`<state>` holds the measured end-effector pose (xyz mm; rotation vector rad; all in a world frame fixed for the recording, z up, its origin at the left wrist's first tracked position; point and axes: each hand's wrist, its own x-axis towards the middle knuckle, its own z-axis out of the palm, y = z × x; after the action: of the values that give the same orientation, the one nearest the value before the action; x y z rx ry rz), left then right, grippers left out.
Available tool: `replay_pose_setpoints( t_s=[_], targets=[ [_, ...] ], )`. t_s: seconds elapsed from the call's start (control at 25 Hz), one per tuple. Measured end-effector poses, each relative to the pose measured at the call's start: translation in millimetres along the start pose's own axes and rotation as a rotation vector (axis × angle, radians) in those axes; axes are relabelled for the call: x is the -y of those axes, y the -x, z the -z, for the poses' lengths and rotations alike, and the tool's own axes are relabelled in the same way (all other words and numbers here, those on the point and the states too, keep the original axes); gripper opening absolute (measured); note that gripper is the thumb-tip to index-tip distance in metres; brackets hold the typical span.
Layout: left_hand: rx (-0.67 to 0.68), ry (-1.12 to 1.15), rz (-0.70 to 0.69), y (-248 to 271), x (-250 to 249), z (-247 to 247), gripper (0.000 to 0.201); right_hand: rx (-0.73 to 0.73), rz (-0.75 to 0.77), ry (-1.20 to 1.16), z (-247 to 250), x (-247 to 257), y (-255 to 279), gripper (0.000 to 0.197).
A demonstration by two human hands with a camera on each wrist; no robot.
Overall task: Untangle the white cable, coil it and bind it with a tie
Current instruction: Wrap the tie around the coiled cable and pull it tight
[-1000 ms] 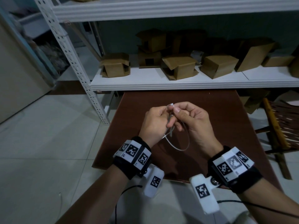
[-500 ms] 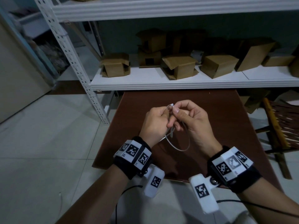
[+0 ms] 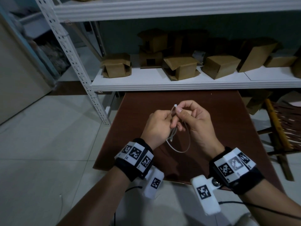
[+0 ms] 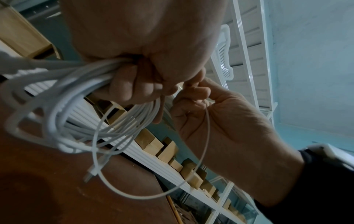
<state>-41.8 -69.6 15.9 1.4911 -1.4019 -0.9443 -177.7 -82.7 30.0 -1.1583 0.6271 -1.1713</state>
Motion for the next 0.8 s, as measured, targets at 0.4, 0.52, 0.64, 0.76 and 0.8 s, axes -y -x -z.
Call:
replay_pose_setpoints(
  t_s=[0.4,0.52,0.64,0.76,0.8],
  targets=[
    [-0.01,0.21,0.03,6,-15,2,0.058,-0.009,-0.021,-0.003,0,-2,1,0.024],
    [-0.006,0.232,0.033,6,-17,2,0.059,-0.006,-0.027,0.009,-2,-2,2,0.025],
    [-0.006,0.18,0.052,5,-14,0,0.068,-0.006,-0.02,0.003,-2,-1,2,0.026],
    [-0.009,0.154,0.071,7,-14,0,0.061,-0.002,-0.01,-0.007,-1,0,2,0.026],
    [-0.006,0.149,0.082,8,-15,1,0.057,0.0,-0.008,-0.008,-1,0,2,0.026]
  ],
)
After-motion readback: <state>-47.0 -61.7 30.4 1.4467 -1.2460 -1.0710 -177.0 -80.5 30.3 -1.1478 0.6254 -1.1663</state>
